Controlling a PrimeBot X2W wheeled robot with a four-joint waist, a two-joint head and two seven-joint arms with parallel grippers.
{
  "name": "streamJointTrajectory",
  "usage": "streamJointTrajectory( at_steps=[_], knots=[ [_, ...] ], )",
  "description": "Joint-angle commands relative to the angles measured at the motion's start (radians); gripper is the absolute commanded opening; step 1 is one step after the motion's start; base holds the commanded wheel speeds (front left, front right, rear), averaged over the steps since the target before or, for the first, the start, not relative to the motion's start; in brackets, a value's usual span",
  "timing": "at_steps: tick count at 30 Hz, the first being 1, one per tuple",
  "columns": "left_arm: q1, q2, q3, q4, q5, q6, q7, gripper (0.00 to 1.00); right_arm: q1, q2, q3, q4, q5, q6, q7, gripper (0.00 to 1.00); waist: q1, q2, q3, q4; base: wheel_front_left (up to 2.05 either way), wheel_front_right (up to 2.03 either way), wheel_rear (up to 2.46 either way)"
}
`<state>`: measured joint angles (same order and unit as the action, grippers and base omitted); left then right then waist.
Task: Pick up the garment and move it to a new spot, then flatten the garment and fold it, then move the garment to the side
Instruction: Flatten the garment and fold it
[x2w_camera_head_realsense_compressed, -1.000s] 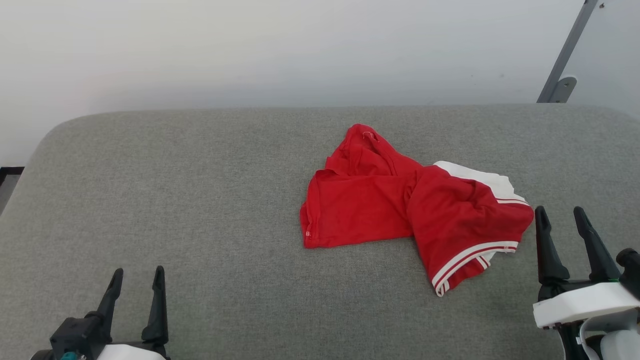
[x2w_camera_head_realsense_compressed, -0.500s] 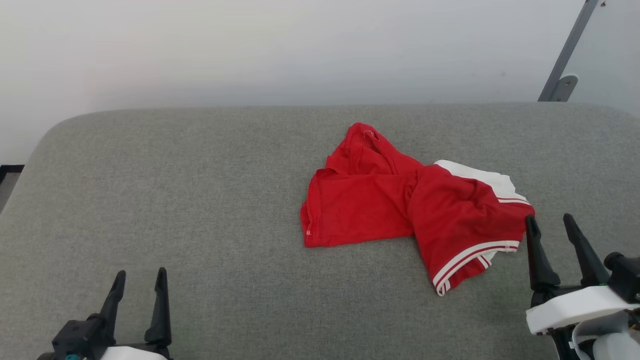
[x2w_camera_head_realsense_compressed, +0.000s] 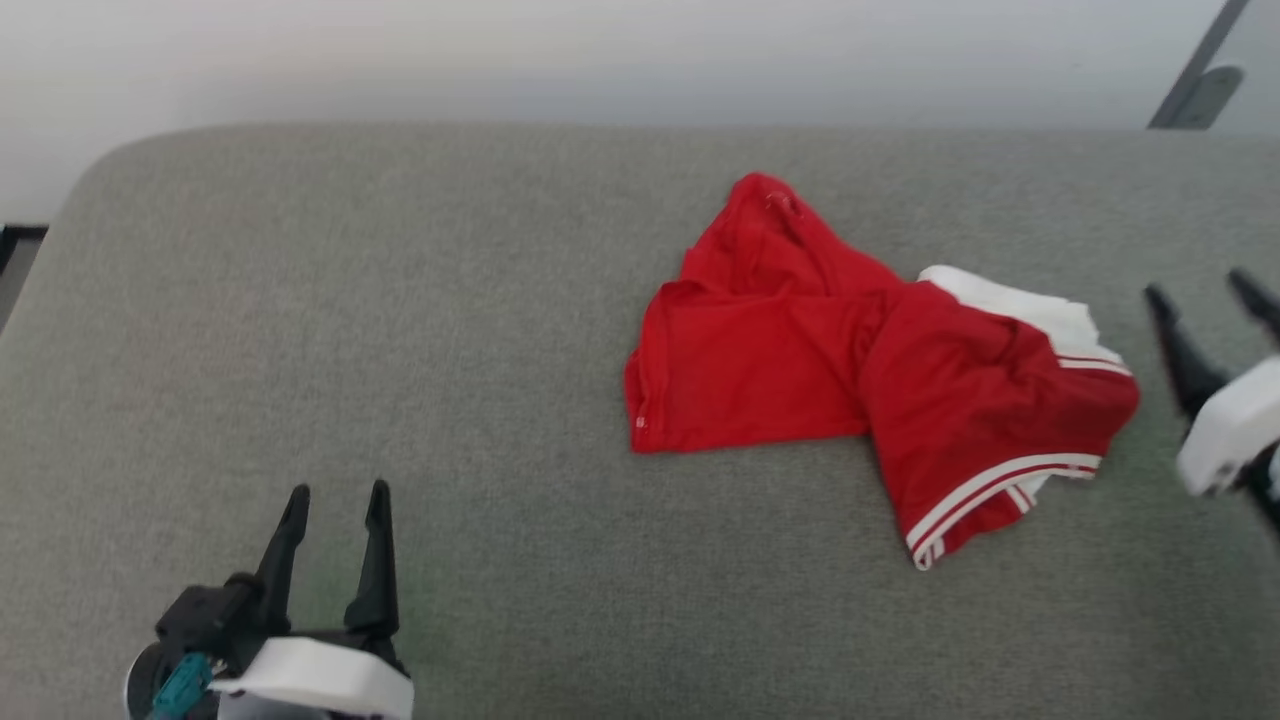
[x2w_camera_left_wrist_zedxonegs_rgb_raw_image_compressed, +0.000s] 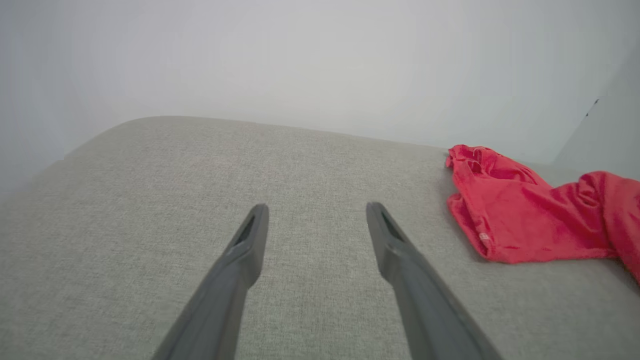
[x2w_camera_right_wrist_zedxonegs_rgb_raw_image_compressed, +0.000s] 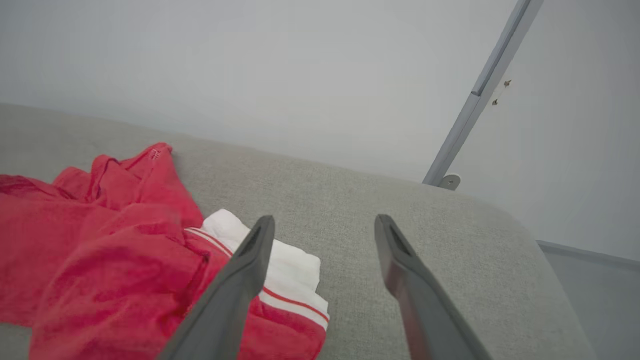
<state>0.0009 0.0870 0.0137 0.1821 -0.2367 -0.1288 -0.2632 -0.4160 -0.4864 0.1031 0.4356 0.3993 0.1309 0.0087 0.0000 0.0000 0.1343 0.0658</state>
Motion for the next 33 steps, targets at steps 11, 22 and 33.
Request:
streamJointTrajectory(
  at_steps=[11, 22, 33],
  knots=[
    [-0.102, -0.027, -0.057, 0.035, -0.021, -0.003, -0.002, 1.0, -0.3, -0.18, 0.3, 0.202, 0.238, 0.0, 0.395, 1.0, 0.0, 0.0, 0.151, 0.116, 0.0, 0.0, 0.0],
    [-0.146, -0.036, -0.068, 0.037, -0.036, -0.003, -0.002, 1.0, -0.445, -0.353, 0.584, 0.152, 0.423, 0.0, 0.515, 1.0, 0.0, 0.0, 0.255, 0.154, 0.0, 0.0, 0.0],
    [-0.179, -0.035, -0.081, 0.04, -0.051, -0.003, -0.002, 1.0, -0.499, -0.377, 0.761, 0.179, 0.52, -0.002, 0.515, 0.0, 0.0, 0.0, 0.29, 0.134, 0.0, 0.0, 0.0]
  ],
)
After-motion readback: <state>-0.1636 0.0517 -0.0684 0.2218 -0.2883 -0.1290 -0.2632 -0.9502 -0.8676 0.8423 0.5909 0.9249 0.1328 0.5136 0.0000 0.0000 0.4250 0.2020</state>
